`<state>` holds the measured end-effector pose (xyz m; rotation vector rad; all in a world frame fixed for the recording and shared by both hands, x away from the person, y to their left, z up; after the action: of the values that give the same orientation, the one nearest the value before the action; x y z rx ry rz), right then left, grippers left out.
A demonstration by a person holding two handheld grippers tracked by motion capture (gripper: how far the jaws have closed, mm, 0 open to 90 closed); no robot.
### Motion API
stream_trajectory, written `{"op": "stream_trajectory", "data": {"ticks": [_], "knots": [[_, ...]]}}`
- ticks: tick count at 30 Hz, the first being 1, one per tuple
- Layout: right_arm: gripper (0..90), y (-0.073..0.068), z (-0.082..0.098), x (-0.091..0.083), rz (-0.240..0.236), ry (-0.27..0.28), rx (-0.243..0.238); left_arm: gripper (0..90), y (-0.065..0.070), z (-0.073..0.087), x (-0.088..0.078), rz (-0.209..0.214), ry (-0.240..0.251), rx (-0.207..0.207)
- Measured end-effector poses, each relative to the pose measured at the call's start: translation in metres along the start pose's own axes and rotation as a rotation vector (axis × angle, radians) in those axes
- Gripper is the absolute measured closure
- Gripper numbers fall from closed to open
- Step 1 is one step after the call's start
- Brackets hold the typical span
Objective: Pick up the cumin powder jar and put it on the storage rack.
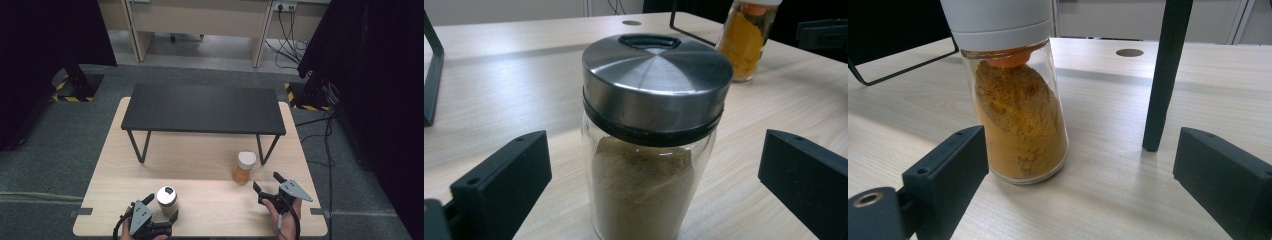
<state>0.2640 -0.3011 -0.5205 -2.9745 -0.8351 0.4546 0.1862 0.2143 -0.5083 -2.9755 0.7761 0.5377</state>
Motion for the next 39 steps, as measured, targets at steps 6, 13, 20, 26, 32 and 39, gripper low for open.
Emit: {"op": "stream_trajectory", "data": {"ticks": [6, 13, 20, 26, 32, 39], "knots": [[7.6, 0.000, 0.000, 0.000, 0.000, 0.000, 0.001, 0.0, 0.001, -0.007, 0.010, -0.002, -0.051, 0.015], [7.6, 0.000, 0.000, 0.000, 0.000, 0.000, 0.000, 0.0, 0.001, -0.016, 0.023, 0.001, -0.107, 0.015], [7.6, 0.000, -0.001, 0.000, -0.002, -0.005, 0.003, 5.9, -0.005, -0.016, 0.029, 0.010, -0.136, -0.007], [7.6, 0.000, -0.001, 0.000, -0.002, -0.007, 0.002, 23.8, -0.006, -0.017, 0.031, 0.020, -0.129, -0.009], [7.6, 0.001, -0.001, 0.000, -0.003, -0.006, 0.006, 28.8, -0.005, -0.014, 0.031, 0.010, -0.107, 0.005], [8.2, 0.001, -0.001, 0.001, -0.006, -0.012, 0.007, 29.3, -0.005, -0.013, 0.032, 0.010, -0.099, 0.014]]}}
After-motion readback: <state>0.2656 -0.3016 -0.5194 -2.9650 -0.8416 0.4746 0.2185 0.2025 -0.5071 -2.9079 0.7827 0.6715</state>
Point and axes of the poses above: each handheld gripper's, and its own axes: x roughly forward along the jaws, z roughly out of its underside, y roughly to its right, the point moved 6 cm from there along x, roughly forward along the jaws, and after that the axes turned 3 degrees about -z, right-handed, at the moved point
